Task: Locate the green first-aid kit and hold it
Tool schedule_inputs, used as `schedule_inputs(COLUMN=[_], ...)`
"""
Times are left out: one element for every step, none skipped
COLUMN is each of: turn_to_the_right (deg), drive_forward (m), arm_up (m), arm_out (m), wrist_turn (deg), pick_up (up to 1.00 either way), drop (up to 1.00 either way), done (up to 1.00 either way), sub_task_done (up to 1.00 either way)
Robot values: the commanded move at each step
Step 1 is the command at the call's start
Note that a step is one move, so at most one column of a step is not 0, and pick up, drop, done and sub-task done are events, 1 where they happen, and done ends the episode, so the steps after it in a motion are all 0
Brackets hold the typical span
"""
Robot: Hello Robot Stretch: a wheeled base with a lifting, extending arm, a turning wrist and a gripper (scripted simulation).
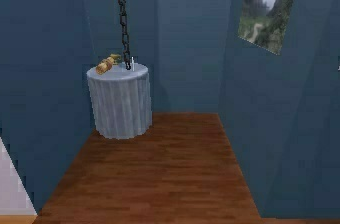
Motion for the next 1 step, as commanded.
schedule_inputs(turn_to_the_right=[0.0], drive_forward=[0.0], arm_up=[0.0], arm_out=[0.0], wrist_turn=[45.0], pick_up=[0.0], drop=[0.0], done=[0.0], sub_task_done=[0.0])
